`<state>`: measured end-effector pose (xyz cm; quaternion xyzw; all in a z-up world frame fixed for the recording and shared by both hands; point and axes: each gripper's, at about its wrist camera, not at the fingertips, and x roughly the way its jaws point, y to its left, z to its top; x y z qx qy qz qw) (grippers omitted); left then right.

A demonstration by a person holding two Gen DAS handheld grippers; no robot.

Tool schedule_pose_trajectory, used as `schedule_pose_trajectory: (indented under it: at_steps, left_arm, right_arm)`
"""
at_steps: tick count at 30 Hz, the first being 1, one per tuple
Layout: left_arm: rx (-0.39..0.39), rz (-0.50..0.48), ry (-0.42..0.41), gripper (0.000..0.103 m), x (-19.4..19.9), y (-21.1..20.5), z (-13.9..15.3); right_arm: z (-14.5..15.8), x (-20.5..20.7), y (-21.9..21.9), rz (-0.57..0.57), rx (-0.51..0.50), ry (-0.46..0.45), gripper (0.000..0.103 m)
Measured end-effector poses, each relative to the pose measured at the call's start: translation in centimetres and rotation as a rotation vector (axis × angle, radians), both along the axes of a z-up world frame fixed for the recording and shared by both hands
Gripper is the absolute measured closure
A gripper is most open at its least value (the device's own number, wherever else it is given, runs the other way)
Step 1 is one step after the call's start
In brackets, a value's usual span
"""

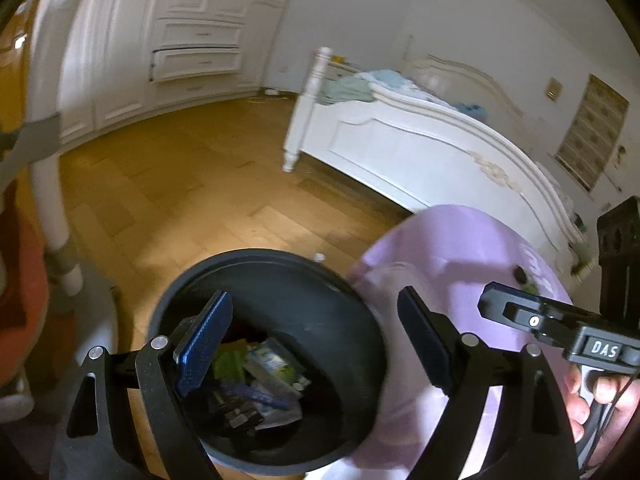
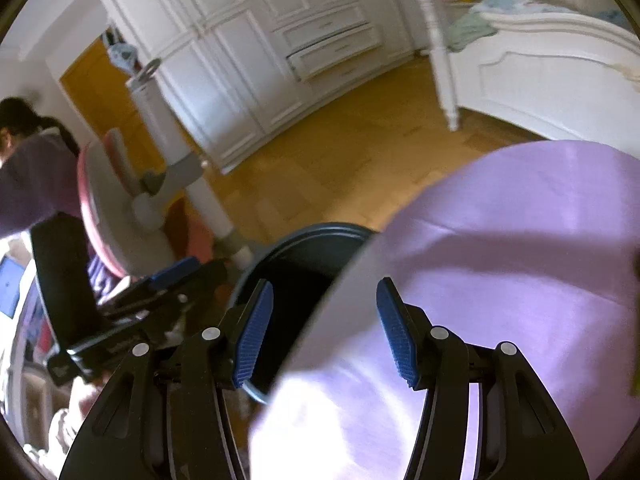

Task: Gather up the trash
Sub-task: 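Move both open tools from the bin back toward the table, then grasp the clear-lidded container with the left tool while the right tool grasps the green gum pack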

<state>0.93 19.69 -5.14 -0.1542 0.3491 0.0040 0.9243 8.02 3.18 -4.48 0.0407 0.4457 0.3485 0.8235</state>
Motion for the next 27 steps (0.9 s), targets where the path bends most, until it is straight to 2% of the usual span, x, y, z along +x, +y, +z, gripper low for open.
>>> schedule_pose_trajectory:
  at_steps: [8, 12, 14, 17, 20, 24, 27]
  left_arm:
    - [0.055, -0.151, 0.001, 0.019, 2.8, -6.1, 1.0]
    - [0.071, -0.234, 0.009, 0.019, 4.5, -9.7, 1.3]
    - [0.082, -0.277, 0.014, 0.018, 5.3, -11.3, 1.3]
    - [0.101, -0.342, 0.021, 0.008, 6.8, -14.2, 1.4]
    - [0.111, -0.403, 0.031, 0.008, 8.1, -16.6, 1.3]
    - [0.121, -0.469, 0.052, 0.008, 10.1, -20.0, 1.0]
    - [0.116, -0.502, 0.069, 0.008, 11.6, -22.1, 0.4]
  right_arm:
    - [-1.3, -0.1, -11.1, -0.184, -0.077, -0.038, 0.048]
    - [-1.4, 0.1, -15.7, -0.278, -0.172, -0.109, 0.048]
    - [-1.8, 0.6, -17.0, -0.313, -0.223, -0.117, 0.048]
    - [-3.4, 1.9, -18.4, -0.331, -0.286, -0.091, 0.048]
    - [-5.2, 3.1, -18.7, -0.306, -0.316, -0.059, 0.048]
    - [-5.8, 3.0, -19.6, -0.274, -0.326, -0.073, 0.071]
    - [-5.9, 2.7, -21.1, -0.273, -0.288, -0.058, 0.071]
